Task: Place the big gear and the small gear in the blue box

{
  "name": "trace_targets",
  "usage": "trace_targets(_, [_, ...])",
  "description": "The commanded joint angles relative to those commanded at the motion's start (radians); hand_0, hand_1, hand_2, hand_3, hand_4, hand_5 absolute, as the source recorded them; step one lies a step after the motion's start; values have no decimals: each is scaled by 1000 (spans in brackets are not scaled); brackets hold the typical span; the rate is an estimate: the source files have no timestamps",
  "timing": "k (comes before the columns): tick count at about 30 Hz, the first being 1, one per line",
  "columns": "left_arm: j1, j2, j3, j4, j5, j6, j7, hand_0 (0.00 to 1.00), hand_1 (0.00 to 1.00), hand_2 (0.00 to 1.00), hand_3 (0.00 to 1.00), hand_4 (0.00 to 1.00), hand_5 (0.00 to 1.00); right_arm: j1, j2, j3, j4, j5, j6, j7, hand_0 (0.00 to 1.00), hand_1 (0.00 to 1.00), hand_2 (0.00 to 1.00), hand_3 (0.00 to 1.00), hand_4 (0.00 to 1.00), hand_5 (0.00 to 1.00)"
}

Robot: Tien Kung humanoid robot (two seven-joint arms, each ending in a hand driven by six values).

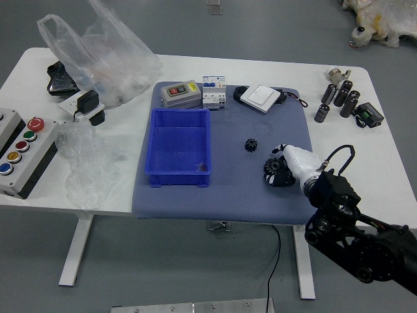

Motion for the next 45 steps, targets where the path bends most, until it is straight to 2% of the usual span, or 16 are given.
trace_targets(1, [0,0,0,0,0,0,0,622,522,516,659,693,273,1,0,-1,0,0,0,0,306,496,517,642,590,177])
trace_targets(2, [0,0,0,0,0,0,0,622,522,517,660,693,273,1,0,-2,-1,0,0,0,300,471,421,517,630,45])
trace_targets(8, [1,1,-1,0,0,0,0,622,522,517,660,693,273,4,1,-7,-2,-6,-2,0,300,471,421,517,630,45])
trace_targets(9, [2,1,-1,0,0,0,0,622,522,517,660,693,273,4,1,-6,0,-13,-5,0,295,468,406,446,593,6])
trace_targets(15, [3,1,-4,0,2,0,1,622,522,516,659,693,274,17,-4,14,28,-64,-14,2,293,470,406,441,584,2])
trace_targets(20, [5,1,-14,0,12,0,8,622,522,516,659,693,274,71,5,21,52,-85,-18,11,293,470,406,441,584,2])
trace_targets(21, [5,1,-16,0,13,1,9,622,522,516,659,693,274,85,11,18,49,-86,-20,16,304,479,411,441,560,2])
trace_targets(25, [6,1,-21,0,19,1,14,622,522,516,659,693,274,145,48,-17,18,-68,-58,66,304,479,411,441,560,2])
trace_targets(32, [5,-2,-25,0,24,1,20,622,522,517,660,694,273,249,130,-143,-73,64,-163,247,324,497,424,441,562,2])
trace_targets(33, [6,-3,-26,0,26,1,21,622,522,517,660,694,274,261,140,-157,-83,70,-169,271,390,518,458,446,546,2])
trace_targets(38, [7,0,-32,0,34,1,26,622,522,517,660,694,274,330,184,-227,-121,52,-174,386,390,518,458,446,546,2])
trace_targets(39, [6,0,-32,0,35,1,27,622,522,516,660,695,275,341,191,-238,-126,41,-167,398,521,608,595,479,534,2])
trace_targets(44, [4,2,-31,0,38,0,28,622,522,516,660,695,275,379,222,-285,-159,-46,-87,400,521,608,595,479,534,2])
trace_targets(45, [3,2,-31,0,38,0,28,622,522,516,659,694,275,382,226,-289,-165,-61,-74,396,710,720,693,658,515,2])
